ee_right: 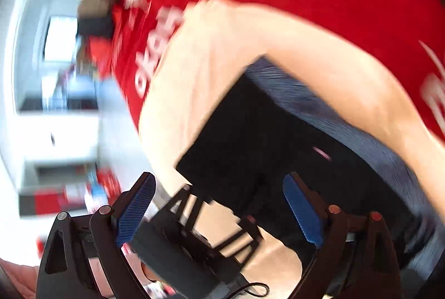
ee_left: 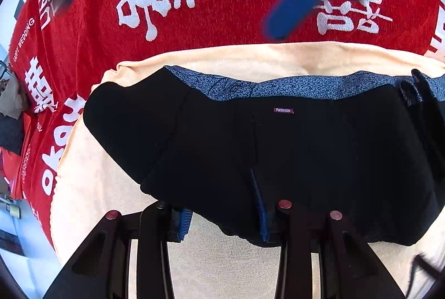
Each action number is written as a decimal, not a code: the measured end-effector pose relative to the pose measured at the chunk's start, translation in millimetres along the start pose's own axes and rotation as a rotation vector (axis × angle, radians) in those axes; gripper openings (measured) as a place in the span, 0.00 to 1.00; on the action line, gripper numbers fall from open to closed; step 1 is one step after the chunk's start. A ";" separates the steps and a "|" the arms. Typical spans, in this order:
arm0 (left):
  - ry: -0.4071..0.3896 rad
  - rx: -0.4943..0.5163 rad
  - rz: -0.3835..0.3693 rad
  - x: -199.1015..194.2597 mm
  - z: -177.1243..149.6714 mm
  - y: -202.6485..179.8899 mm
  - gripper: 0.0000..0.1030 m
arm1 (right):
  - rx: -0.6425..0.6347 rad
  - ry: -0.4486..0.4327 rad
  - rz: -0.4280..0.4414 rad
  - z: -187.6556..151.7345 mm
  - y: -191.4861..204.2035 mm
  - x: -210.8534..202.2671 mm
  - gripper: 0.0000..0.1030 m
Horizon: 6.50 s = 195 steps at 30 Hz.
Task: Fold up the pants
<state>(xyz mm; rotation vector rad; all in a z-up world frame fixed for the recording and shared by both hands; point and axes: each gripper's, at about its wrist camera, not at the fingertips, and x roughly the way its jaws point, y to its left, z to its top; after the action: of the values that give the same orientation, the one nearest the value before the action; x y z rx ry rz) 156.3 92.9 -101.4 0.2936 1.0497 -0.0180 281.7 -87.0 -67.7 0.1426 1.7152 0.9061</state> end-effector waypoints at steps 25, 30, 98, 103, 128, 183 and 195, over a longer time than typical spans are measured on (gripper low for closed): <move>-0.123 0.058 -0.122 -83.9 53.2 -66.9 0.38 | 0.136 -0.266 0.125 -70.7 -38.4 -78.8 0.19; -0.170 0.104 -0.208 -122.9 78.4 -114.4 0.38 | 0.200 -0.440 0.182 -143.5 -77.4 -144.3 0.19; 0.215 0.145 -0.350 -77.5 35.9 -175.9 0.79 | 0.839 -0.557 -0.427 -373.7 -179.9 -109.1 0.71; 0.204 0.159 -0.356 -78.9 40.5 -168.9 0.79 | 0.831 -0.557 -0.408 -370.3 -170.0 -98.8 0.74; 0.282 0.043 -0.281 -40.5 92.4 -175.7 1.00 | 0.742 -0.549 -0.423 -346.6 -236.4 -161.1 0.78; 0.328 -0.074 -0.232 1.7 111.2 -164.2 1.00 | 0.606 -0.429 -0.359 -324.5 -251.4 -142.9 0.63; 0.373 0.022 -0.380 -4.4 97.0 -182.9 1.00 | 0.663 -0.427 -0.269 -336.9 -267.1 -142.7 0.74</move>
<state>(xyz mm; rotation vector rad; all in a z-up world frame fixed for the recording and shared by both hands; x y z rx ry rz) 208.5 -107.4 -94.9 0.1145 1.4653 -0.3272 132.8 -513.5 -102.0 0.4935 1.5199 0.0696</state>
